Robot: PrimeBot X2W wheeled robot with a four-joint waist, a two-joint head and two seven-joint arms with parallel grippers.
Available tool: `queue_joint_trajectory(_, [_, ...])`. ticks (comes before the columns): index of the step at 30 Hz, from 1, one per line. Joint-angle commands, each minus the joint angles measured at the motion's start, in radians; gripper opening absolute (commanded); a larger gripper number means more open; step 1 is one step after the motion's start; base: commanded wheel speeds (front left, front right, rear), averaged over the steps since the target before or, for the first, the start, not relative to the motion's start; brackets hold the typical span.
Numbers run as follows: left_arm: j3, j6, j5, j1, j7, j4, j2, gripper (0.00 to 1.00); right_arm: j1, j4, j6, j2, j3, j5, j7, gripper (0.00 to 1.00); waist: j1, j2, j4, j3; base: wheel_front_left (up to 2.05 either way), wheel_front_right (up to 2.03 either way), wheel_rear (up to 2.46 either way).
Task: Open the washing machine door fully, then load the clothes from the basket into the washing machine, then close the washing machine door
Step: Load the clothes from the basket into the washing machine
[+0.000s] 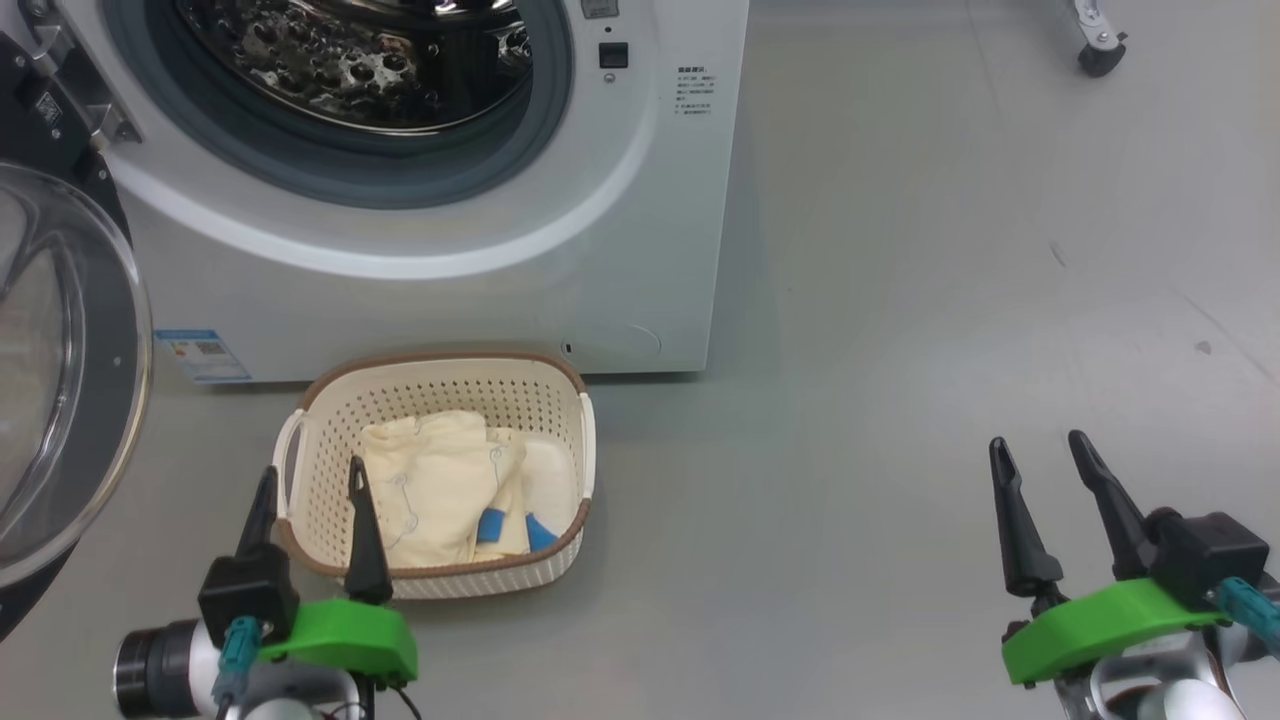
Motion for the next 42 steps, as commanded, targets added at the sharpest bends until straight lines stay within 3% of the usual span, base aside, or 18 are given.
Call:
queue_joint_trajectory(1, [0.035,0.004,0.003,-0.044,-0.006,-0.035,0.025,1.0,-0.023,-0.035,-0.003,-0.009,0.021,-0.002,-0.004,1.0,0.0001,0.0,0.0,0.0,1.53,-1.53,0.0])
queue_joint_trajectory(17, [0.02,0.02,0.007,-0.048,0.0,-0.037,0.036,1.0,-0.022,-0.036,-0.003,-0.009,0.021,-0.004,-0.002,1.0,0.0001,0.0,0.003,-0.001,1.53,-1.53,0.0])
queue_joint_trajectory(35, [0.002,0.031,0.005,-0.047,0.009,-0.037,0.043,1.0,-0.031,-0.026,-0.003,-0.009,0.024,-0.002,-0.002,1.0,0.0001,0.0,0.008,0.0,0.07,-0.07,0.0])
queue_joint_trajectory(42, [-0.003,0.014,-0.019,-0.056,0.012,-0.028,0.041,1.0,-0.034,-0.025,-0.003,-0.009,0.026,0.001,-0.003,1.0,0.0001,0.0,0.007,0.01,0.0,0.0,0.0])
